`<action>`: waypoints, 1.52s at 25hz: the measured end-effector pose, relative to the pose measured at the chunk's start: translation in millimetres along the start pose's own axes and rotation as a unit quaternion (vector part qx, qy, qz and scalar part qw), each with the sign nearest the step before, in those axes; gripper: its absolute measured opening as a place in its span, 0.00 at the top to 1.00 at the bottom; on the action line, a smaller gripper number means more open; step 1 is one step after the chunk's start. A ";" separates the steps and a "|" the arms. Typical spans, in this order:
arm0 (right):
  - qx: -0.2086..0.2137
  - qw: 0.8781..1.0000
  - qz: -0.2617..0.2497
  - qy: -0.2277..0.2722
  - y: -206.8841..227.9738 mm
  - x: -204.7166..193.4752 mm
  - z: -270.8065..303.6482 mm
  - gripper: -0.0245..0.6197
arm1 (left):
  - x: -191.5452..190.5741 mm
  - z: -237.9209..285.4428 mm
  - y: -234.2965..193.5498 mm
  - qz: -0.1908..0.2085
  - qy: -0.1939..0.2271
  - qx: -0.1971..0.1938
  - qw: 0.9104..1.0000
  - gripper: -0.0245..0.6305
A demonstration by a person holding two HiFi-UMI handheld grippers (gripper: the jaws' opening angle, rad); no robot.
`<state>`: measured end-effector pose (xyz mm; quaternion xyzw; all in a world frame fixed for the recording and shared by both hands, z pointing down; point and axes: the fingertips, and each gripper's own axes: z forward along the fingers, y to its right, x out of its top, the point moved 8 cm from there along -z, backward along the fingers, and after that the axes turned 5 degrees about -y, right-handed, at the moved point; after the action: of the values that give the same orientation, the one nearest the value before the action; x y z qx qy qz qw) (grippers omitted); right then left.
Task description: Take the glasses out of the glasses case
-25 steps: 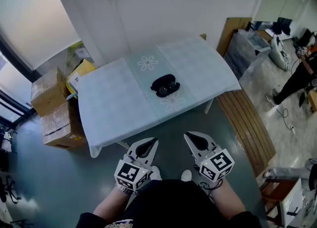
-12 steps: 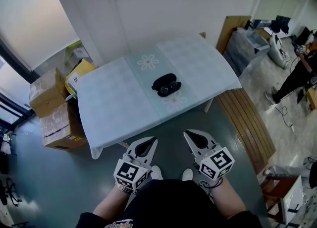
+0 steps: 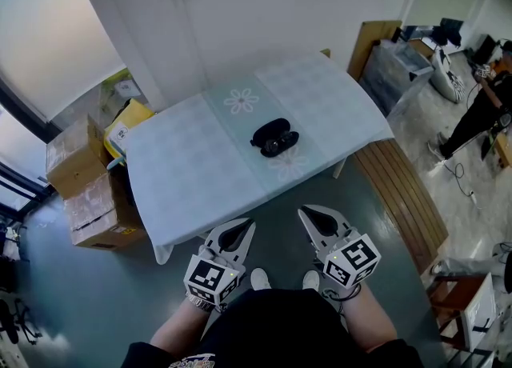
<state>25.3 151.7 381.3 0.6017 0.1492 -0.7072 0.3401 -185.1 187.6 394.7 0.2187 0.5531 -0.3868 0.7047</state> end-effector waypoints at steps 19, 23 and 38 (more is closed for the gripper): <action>-0.016 1.000 0.007 0.004 16.7 10.2 33.5 0.93 | 6.7 20.1 -35.1 0.004 -0.005 -0.012 1.000 0.92; -0.002 1.000 0.009 0.001 39.2 12.2 37.5 0.93 | 10.6 40.6 -34.5 0.003 -0.009 0.000 1.000 0.92; 0.063 0.998 0.011 -0.021 153.5 25.0 56.2 0.93 | 37.5 134.7 -27.2 -0.011 -0.008 0.064 0.998 0.92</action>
<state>83.4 -1.8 401.0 0.6087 0.0905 -0.7235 0.3128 -121.0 60.6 401.7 0.2540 0.5236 -0.4309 0.6897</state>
